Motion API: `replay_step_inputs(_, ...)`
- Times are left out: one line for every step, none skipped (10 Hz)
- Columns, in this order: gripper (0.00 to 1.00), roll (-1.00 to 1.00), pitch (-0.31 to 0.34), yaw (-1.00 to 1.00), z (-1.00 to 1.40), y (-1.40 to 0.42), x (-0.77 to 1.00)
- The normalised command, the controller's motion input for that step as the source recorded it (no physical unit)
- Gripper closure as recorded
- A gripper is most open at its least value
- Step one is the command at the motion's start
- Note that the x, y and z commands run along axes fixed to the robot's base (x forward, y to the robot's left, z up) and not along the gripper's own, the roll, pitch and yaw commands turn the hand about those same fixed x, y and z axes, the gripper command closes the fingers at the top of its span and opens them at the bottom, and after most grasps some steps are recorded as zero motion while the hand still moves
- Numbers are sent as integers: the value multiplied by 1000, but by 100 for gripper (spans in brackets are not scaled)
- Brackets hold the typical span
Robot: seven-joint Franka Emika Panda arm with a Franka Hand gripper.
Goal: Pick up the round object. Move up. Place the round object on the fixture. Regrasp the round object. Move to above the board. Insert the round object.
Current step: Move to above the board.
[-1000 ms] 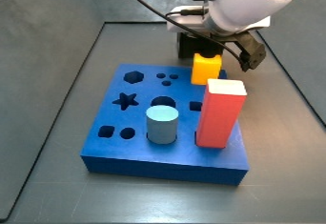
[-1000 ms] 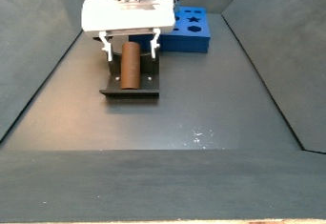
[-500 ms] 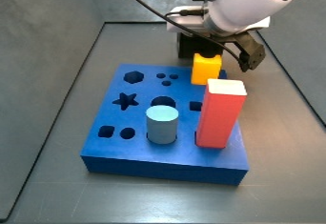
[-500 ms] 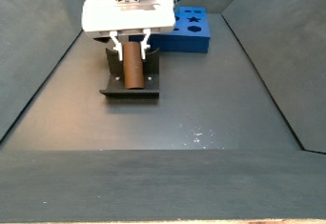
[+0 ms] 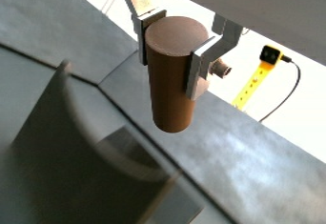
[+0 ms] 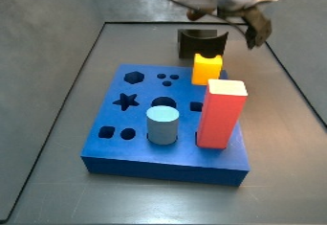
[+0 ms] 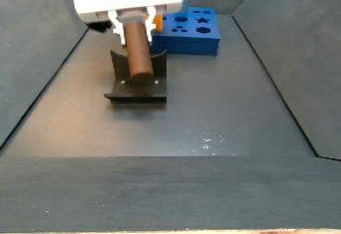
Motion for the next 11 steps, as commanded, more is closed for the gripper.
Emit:
replay_step_inputs(100,-8,-113,296,1000,118,24)
replay_step_inputs(100,-6,-174,214,1000,107,25)
replay_step_inputs(100,-4,-195,171,1000,101,25)
replay_step_inputs(100,-7,-201,62,1000,82,12)
replay_step_inputs(100,-11,-202,24,1000,74,7)
replay_step_inputs(100,-27,-168,-39,1000,62,-16)
replay_step_inputs(100,-33,-148,-64,929,50,-27)
replay_step_inputs(100,-41,-92,-98,717,25,-36)
replay_step_inputs(100,-47,-41,-114,550,13,-42)
replay_step_inputs(100,-57,30,-113,328,3,-43)
replay_step_inputs(100,-1000,-105,-214,349,-1000,-473)
